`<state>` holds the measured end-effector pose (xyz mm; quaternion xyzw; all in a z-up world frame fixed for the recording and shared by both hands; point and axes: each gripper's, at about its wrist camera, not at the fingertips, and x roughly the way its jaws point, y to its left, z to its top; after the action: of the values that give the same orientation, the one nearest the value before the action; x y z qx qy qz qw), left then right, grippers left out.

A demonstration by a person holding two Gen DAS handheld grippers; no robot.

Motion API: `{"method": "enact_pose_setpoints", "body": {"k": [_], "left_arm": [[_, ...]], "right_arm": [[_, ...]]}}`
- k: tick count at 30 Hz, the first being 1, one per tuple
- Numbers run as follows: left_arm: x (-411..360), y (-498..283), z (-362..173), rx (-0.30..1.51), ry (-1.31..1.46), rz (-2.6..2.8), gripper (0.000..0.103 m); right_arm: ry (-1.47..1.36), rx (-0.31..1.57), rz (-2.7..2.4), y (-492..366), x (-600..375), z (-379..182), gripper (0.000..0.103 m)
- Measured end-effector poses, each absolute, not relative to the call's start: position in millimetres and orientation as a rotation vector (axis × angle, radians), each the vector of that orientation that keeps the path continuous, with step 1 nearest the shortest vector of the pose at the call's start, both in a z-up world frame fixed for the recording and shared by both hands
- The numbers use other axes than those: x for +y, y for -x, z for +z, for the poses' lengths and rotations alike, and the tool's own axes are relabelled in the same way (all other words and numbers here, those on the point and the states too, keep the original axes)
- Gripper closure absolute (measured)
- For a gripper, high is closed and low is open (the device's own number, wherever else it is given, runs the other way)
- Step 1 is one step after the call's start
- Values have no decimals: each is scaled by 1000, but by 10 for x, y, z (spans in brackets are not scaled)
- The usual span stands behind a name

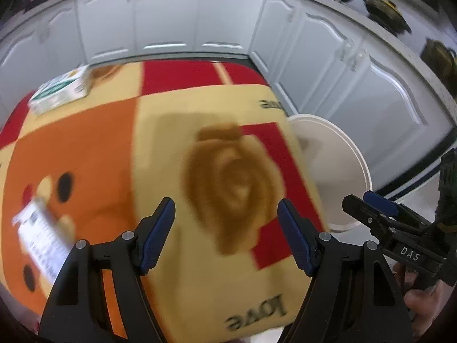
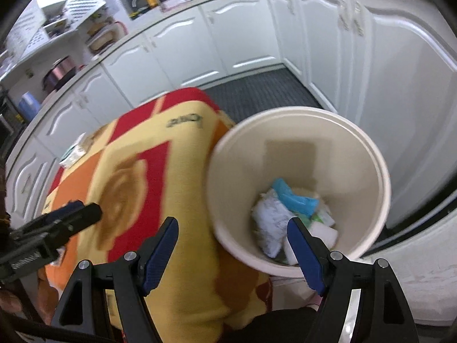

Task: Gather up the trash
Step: 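Grasp the white-blue medicine box with the right gripper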

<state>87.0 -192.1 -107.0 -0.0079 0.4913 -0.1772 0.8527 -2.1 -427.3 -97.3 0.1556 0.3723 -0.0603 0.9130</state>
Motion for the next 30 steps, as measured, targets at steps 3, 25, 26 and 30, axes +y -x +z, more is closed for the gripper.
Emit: {"method": "enact_pose_setpoints", "body": {"k": [3, 25, 26, 30], "left_arm": [[-1655, -843, -1012, 1032, 35, -334, 30], [674, -1182, -955, 1022, 137, -12, 30], [709, -1213, -960, 1024, 141, -9, 30], [806, -1386, -954, 1024, 164, -10, 30]], "right_arm": [[-306, 773, -56, -81, -4043, -941, 27], [0, 943, 434, -943, -1657, -1108, 27], [24, 948, 450, -983, -1554, -1111, 27], [114, 988, 485, -1123, -1194, -1265, 27]]}}
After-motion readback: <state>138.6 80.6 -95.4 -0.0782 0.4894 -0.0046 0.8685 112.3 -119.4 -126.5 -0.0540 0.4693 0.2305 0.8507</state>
